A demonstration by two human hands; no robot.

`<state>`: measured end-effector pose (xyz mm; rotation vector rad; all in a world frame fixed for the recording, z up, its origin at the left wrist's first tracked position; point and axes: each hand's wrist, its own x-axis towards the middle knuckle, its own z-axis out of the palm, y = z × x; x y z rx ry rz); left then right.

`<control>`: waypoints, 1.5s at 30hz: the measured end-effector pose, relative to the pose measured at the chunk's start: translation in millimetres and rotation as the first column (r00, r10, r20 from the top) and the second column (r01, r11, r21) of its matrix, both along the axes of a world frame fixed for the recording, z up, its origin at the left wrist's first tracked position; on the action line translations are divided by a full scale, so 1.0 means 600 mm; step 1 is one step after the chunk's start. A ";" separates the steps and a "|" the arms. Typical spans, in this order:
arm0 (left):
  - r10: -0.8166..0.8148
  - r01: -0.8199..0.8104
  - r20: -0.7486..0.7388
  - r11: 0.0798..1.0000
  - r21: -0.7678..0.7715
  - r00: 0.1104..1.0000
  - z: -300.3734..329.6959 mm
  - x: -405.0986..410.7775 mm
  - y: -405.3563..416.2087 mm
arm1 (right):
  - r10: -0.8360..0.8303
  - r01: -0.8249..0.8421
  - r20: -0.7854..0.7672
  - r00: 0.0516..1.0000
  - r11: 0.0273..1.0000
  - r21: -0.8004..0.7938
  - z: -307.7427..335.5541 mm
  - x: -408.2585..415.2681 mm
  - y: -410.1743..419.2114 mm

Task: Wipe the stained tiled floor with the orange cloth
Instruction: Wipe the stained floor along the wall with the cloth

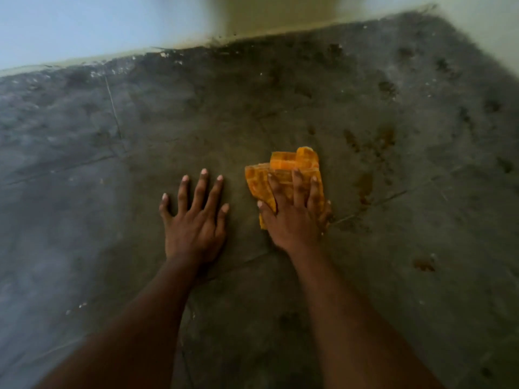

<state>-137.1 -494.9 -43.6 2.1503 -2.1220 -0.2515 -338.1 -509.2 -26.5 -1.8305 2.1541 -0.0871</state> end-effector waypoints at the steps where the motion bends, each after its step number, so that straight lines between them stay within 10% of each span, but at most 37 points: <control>1: -0.007 0.007 -0.003 1.000 0.002 1.000 0.000 0.001 -0.002 | -0.006 0.006 0.001 1.000 1.000 0.007 0.003 0.005 -0.006; 10: -0.028 0.027 0.002 1.000 0.013 1.000 -0.002 0.001 -0.001 | 0.134 -0.140 0.044 0.990 0.969 0.202 0.024 -0.046 -0.010; 18: -0.015 0.015 0.013 0.999 0.033 1.000 0.011 -0.005 -0.002 | 0.046 -0.046 -0.010 0.999 0.985 -0.166 -0.016 -0.081 -0.049; 30: 0.067 -0.061 -0.070 0.995 0.084 0.995 0.012 -0.068 0.070 | 0.406 -0.420 -0.111 0.907 0.891 -0.171 -0.025 -0.192 0.103; 37: -0.017 0.018 -0.079 1.000 0.007 0.997 -0.015 -0.162 0.179 | -0.084 0.081 -0.024 0.996 0.989 -0.124 -0.023 -0.220 0.077; 45: -0.032 0.030 -0.078 0.999 -0.024 0.996 -0.014 -0.163 0.180 | 0.305 -0.341 -0.186 0.934 0.916 -0.211 -0.034 -0.310 0.278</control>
